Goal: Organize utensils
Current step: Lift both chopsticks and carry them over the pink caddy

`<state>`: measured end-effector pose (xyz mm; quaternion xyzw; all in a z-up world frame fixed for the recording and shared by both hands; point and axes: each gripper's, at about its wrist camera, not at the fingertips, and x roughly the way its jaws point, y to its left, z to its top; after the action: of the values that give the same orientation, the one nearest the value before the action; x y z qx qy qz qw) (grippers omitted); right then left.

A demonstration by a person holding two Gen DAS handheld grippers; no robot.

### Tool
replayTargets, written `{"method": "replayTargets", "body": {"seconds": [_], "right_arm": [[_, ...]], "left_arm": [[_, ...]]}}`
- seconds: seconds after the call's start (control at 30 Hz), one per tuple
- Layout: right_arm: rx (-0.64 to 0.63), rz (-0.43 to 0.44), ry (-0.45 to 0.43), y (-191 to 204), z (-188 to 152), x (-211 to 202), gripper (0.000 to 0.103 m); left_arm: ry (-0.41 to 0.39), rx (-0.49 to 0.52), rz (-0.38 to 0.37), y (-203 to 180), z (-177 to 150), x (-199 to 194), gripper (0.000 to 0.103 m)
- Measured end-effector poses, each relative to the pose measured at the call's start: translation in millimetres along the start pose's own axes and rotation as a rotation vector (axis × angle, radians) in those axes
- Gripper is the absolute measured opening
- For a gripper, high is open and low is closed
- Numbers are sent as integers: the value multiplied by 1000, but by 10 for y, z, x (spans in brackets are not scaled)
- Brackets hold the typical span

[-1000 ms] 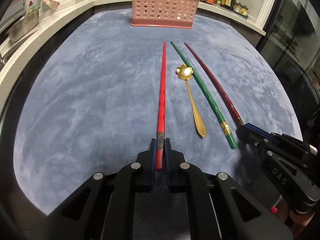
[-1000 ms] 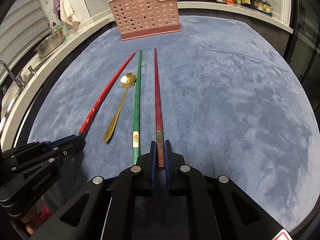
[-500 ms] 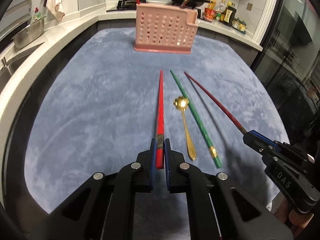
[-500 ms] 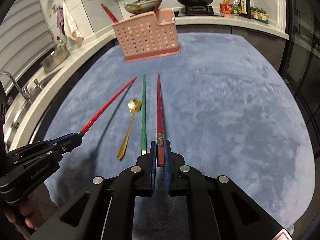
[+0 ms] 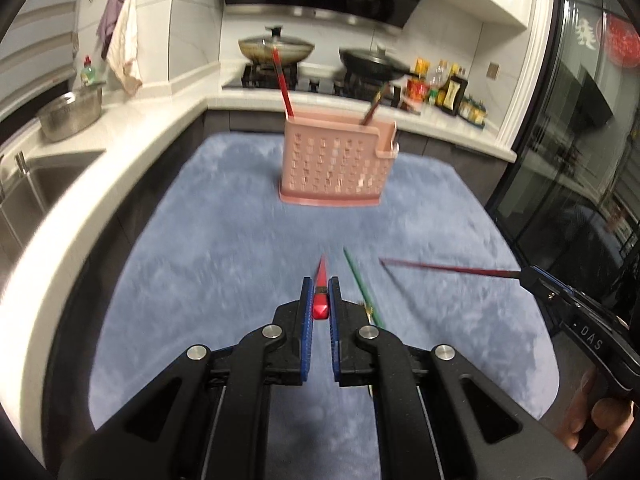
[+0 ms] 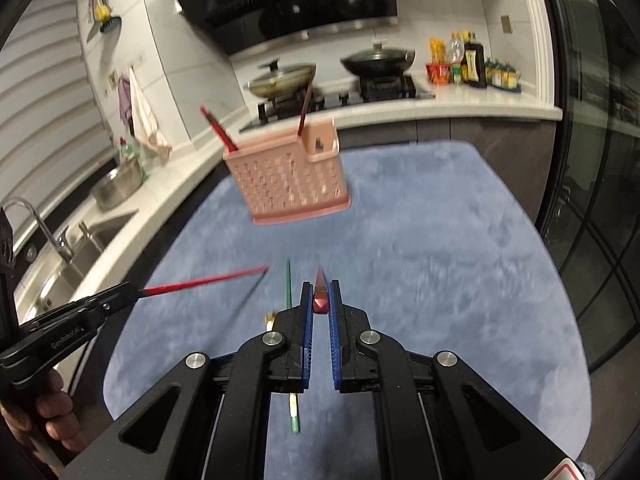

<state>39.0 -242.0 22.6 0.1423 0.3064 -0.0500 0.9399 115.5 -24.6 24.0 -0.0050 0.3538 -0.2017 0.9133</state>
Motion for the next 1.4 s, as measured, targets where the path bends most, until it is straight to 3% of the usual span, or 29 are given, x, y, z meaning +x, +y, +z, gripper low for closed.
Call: {"method": "replayTargets", "body": {"seconds": [0.53, 0.87, 1.1, 1.4], "right_arm": [[-1, 24, -151, 5, 816, -47, 7], [28, 125, -284, 61, 1660, 53, 7], [6, 166, -384, 251, 2300, 285, 7], [27, 180, -404, 355, 2751, 768, 7]], "left_arm": [[-157, 10, 21, 38, 956, -97, 7], [-316, 19, 18, -30, 1797, -161, 7], [-435, 8, 24, -44, 2375, -46, 7], [-475, 0, 52, 17, 2767, 291, 7]]}}
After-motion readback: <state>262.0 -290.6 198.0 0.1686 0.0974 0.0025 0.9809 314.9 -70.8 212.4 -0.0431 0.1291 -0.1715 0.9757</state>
